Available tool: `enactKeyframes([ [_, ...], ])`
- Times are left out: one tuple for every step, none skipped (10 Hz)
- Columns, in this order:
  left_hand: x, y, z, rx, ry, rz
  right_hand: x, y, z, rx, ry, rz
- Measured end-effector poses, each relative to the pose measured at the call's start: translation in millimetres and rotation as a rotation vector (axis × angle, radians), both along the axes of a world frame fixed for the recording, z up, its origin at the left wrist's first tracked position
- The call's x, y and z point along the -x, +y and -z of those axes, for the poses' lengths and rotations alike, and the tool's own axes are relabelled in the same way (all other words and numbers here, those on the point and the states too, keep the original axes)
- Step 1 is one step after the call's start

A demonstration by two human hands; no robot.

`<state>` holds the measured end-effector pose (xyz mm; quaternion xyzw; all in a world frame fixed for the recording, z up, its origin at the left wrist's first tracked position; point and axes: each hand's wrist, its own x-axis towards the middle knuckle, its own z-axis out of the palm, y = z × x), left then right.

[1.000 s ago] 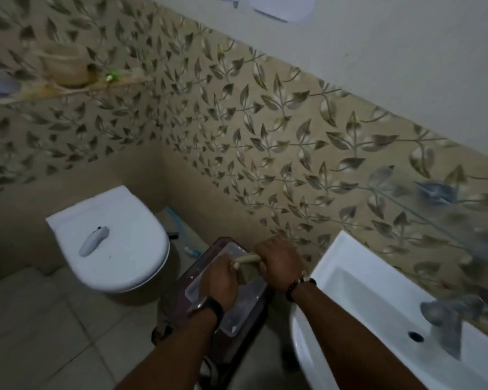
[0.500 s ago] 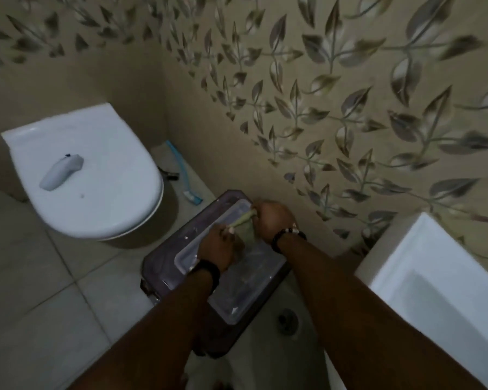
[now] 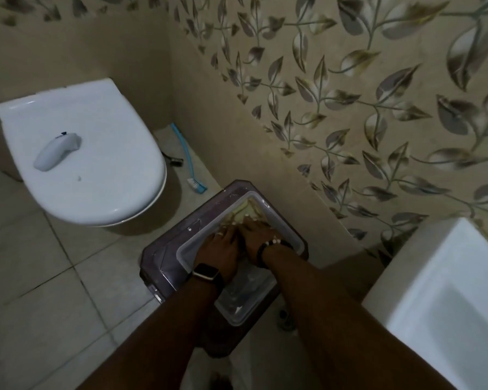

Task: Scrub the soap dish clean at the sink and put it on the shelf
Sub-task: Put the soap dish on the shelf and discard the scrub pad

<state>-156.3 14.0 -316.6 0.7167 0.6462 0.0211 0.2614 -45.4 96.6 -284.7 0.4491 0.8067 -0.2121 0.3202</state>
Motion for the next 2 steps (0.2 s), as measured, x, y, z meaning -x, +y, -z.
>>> enactKeyframes([
  [4.9,-0.8,0.8,0.043,-0.098,-0.036,0.4,-0.5,0.4,0.008,-0.008,0.014],
  [4.2,-2.6,-13.1,0.033,-0.23,-0.092,-2.1,2.2,-7.5,-0.021,-0.016,0.032],
])
